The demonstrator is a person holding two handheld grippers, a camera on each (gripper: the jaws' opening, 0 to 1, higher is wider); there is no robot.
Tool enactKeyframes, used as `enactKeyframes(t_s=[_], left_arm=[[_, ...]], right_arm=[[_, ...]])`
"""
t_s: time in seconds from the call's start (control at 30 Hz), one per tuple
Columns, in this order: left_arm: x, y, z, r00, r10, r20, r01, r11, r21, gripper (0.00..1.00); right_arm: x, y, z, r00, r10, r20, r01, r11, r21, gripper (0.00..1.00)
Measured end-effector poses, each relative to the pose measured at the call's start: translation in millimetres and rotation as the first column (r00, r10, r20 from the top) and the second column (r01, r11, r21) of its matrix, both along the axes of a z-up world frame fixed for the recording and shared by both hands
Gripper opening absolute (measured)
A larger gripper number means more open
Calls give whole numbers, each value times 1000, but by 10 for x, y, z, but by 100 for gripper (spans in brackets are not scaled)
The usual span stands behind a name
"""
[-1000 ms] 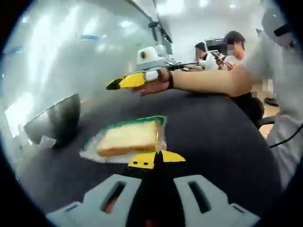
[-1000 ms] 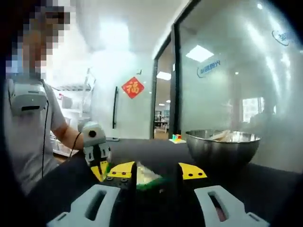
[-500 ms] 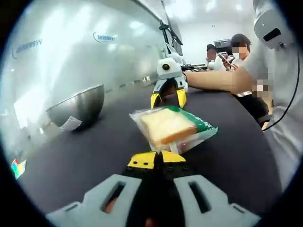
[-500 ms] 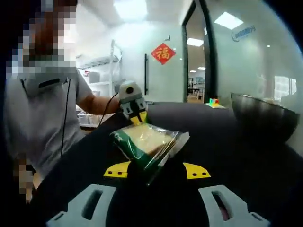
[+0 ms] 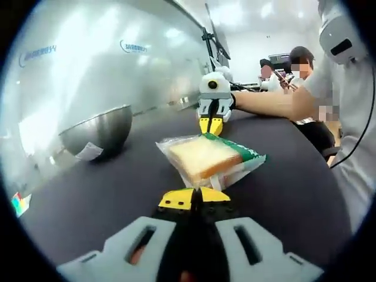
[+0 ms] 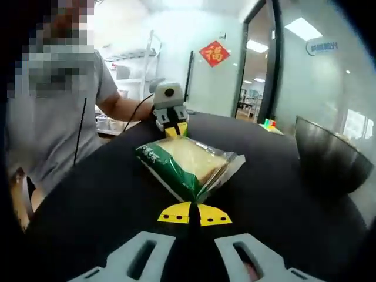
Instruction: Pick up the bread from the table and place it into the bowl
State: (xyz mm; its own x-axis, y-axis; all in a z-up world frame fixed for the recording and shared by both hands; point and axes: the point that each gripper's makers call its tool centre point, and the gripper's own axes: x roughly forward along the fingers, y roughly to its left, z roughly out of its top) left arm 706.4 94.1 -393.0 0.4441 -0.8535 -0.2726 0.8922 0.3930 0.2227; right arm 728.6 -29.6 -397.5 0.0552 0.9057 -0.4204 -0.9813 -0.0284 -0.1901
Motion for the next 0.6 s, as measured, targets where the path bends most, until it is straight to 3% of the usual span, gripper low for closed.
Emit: enactKeyframes(t_s=[0.1,0.13,0.23,0.3,0.37,0.4,0.47,0.53,0.6], left_arm=[[54,13,88,998,33,45,-33,999,-1,0],[86,18,170,998,52,46,-50,998,-36,0],[188,18,495,994,88,63,-79,988,-131,0],[367,21,794,987,129,99,-110,978,-176,0],[628,33,1162,971,159,177,-121,971,-205,0],[815,8,1400,964,162,212,-116,970,-214,0],[1123,-89,1655,969,152,196,-112,973,-203,0],[1417,-136,1912,960,181,215,-136,968,-210,0],[1802,-126,2257,935,246,255,-192,957,-218,0]], right_arm=[[-19,-23,163,1000,-8,18,8,1000,24,0],[-16,-28,234,1000,-15,15,14,999,48,0],[42,-53,609,996,-70,55,61,987,148,0],[136,-68,852,991,-109,83,89,973,214,0],[362,-114,1177,978,-168,125,131,956,263,0],[555,-149,1359,961,-225,162,173,944,282,0],[956,-213,1733,928,-313,203,250,926,285,0],[1221,-232,2042,916,-353,190,287,908,305,0],[1407,-239,2233,910,-369,191,304,904,300,0]])
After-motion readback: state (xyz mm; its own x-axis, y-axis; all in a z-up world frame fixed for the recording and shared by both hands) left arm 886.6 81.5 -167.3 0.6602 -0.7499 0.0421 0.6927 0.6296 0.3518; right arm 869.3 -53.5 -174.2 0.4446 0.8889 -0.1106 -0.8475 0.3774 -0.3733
